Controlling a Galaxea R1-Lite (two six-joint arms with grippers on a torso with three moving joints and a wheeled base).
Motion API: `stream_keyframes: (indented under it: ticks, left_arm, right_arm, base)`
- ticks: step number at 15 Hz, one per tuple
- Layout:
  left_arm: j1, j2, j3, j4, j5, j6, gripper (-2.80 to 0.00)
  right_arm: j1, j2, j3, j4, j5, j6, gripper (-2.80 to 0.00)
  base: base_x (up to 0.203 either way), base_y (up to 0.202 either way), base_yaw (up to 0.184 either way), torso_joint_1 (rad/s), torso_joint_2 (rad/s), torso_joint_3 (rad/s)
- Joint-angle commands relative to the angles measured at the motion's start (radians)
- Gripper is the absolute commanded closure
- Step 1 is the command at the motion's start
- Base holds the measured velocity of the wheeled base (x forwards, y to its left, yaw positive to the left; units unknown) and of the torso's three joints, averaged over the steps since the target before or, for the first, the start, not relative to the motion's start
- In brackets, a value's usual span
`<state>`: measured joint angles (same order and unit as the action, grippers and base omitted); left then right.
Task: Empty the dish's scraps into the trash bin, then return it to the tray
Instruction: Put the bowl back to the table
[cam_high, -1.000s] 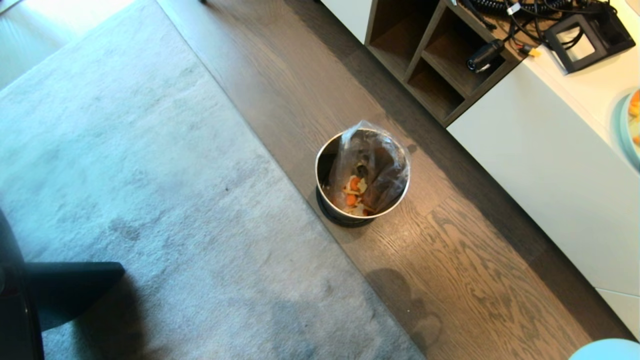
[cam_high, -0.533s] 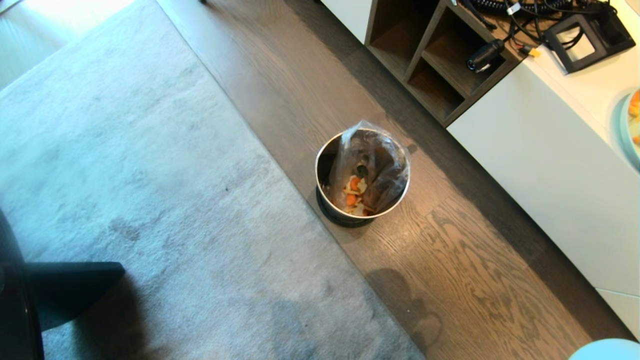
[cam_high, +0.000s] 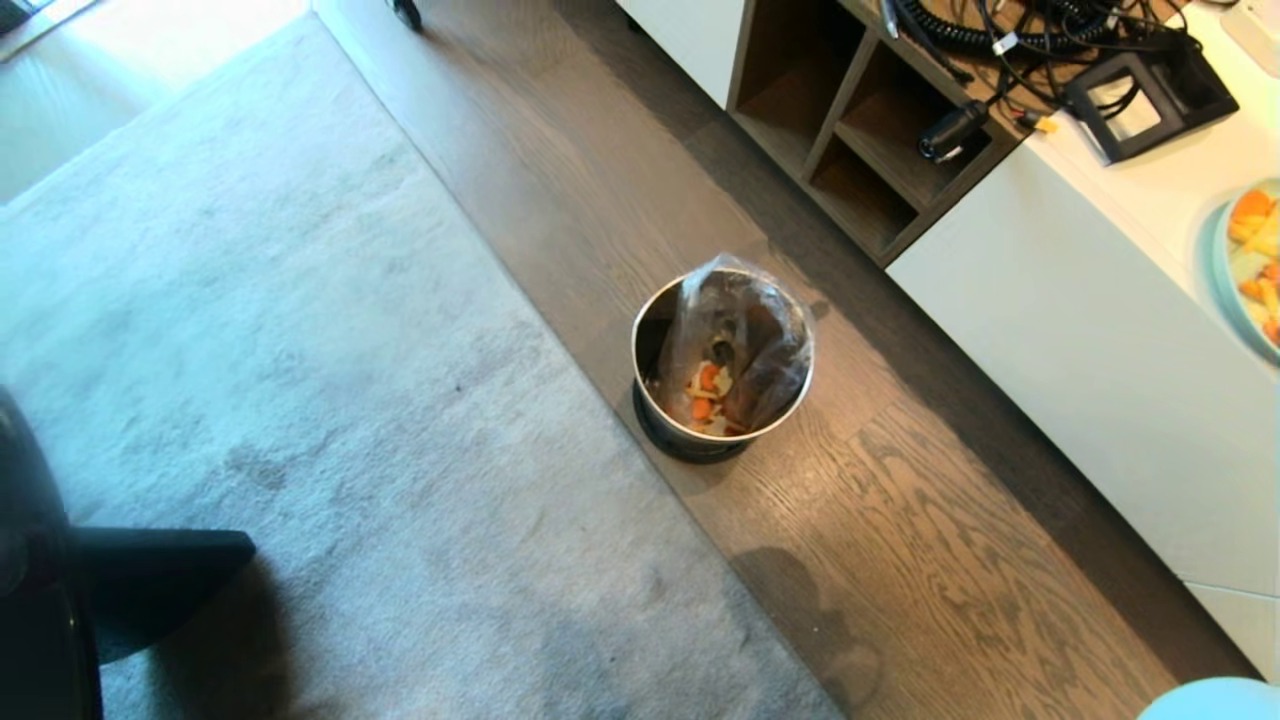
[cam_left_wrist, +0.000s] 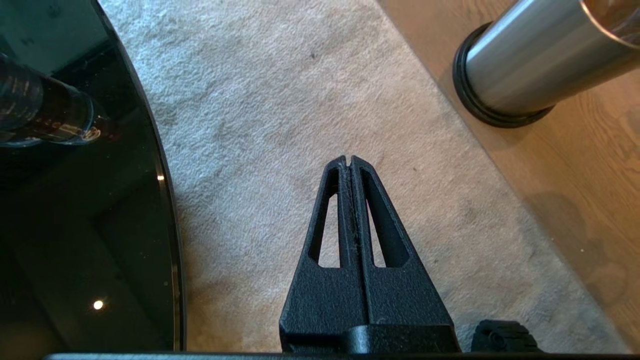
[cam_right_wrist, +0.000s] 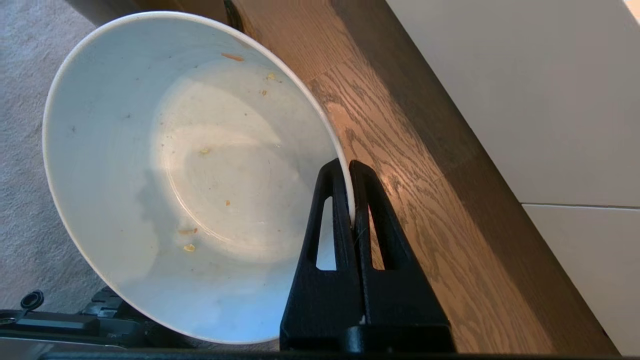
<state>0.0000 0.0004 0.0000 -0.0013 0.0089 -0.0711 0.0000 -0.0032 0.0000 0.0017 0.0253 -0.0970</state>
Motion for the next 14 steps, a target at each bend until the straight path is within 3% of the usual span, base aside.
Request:
stream_keyframes:
  ticks: [1, 14]
  left_arm:
    - [0.0, 0.0, 0.0, 0.0, 0.0, -0.003, 0.0]
    - [0.0, 0.0, 0.0, 0.0, 0.002, -0.001, 0.0]
  right_arm:
    - [0.0, 0.003, 0.0, 0.0, 0.001, -0.001, 0.0]
    - [0.0, 0.003, 0.0, 0.0, 0.001, -0.001, 0.0]
  base:
    - [0.0, 0.0, 0.0, 0.002, 0.0, 0.186]
    - [0.0, 0.0, 0.0, 0.003, 0.0, 0.203]
